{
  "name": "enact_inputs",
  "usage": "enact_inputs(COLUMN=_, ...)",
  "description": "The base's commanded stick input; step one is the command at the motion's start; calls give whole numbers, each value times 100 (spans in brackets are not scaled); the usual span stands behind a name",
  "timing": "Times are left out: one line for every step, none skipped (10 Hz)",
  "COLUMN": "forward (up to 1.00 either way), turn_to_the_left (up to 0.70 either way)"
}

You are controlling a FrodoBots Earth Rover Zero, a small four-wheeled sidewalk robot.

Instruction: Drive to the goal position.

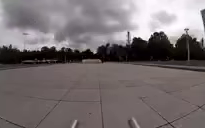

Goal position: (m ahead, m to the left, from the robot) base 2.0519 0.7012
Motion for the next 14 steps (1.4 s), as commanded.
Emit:
enact_inputs(forward=100, turn_to_the_left=0)
enact_inputs(forward=100, turn_to_the_left=0)
enact_inputs(forward=100, turn_to_the_left=0)
enact_inputs(forward=100, turn_to_the_left=0)
enact_inputs(forward=100, turn_to_the_left=0)
enact_inputs(forward=100, turn_to_the_left=0)
enact_inputs(forward=100, turn_to_the_left=0)
enact_inputs(forward=100, turn_to_the_left=0)
enact_inputs(forward=100, turn_to_the_left=0)
enact_inputs(forward=100, turn_to_the_left=0)
enact_inputs(forward=100, turn_to_the_left=0)
enact_inputs(forward=100, turn_to_the_left=0)
enact_inputs(forward=100, turn_to_the_left=0)
enact_inputs(forward=100, turn_to_the_left=0)
